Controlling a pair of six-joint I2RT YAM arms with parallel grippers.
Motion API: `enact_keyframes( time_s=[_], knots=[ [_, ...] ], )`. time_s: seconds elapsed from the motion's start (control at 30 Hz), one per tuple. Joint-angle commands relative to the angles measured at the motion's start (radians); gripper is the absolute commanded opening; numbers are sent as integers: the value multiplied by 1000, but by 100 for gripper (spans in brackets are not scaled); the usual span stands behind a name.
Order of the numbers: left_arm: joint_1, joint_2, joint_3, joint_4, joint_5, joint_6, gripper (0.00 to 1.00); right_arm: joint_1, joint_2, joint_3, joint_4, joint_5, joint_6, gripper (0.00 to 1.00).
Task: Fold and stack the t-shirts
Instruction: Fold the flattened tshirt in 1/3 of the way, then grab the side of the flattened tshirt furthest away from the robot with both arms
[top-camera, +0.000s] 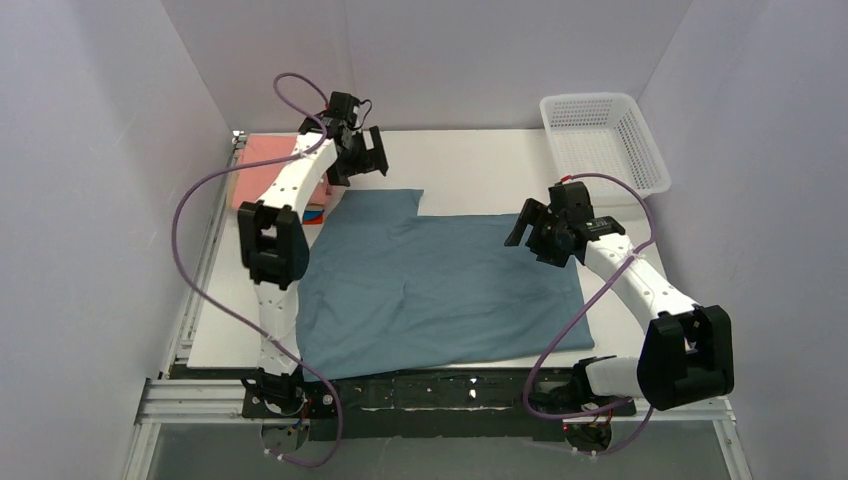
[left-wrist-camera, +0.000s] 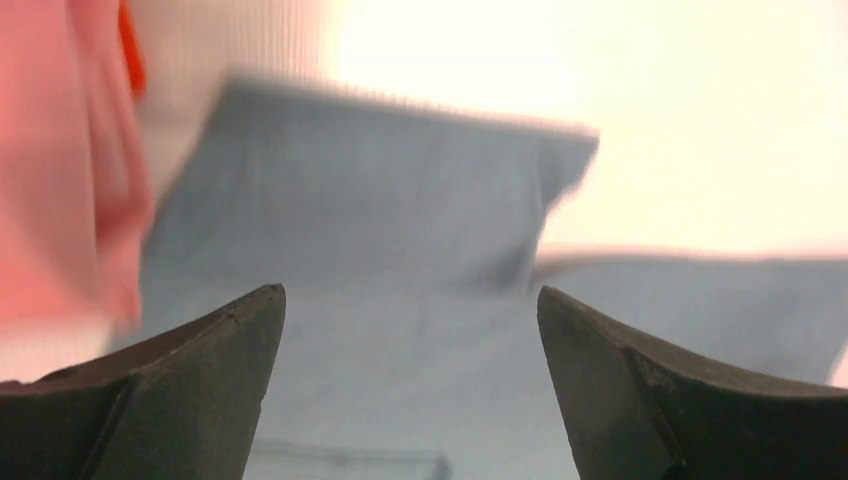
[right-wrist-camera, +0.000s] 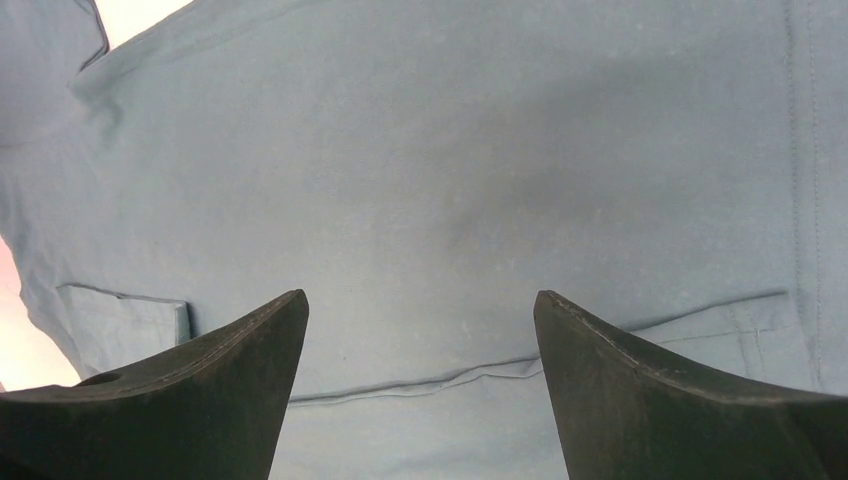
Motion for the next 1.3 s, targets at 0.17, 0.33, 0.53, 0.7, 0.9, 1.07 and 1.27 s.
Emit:
enact_keyframes(
  time_s=[0.17,0.33,0.53,0.7,0.9,1.07,1.27],
  knots=[
    [57,497,571,-149,-9,293,98,-31,36,9,23,-120,-61,92],
    [60,514,494,-59,-23,313,98,-34,50,13,10,-153,-73,92],
    [61,563,486,-74,52,304,98,-34,36,-12,18,-164,-67,92],
    [60,561,440,-66,126,283,91,-34,40,-16,16,-161,-67,92],
    [51,549,391,-68,215,350,56,-36,54,4,0,-139,-78,92],
    [49,527,371,-70,209,388,29,-42,74,38,-37,-85,-90,92],
    [48,513,365,-79,189,403,0,-53,132,104,-69,-30,-92,92]
  ],
)
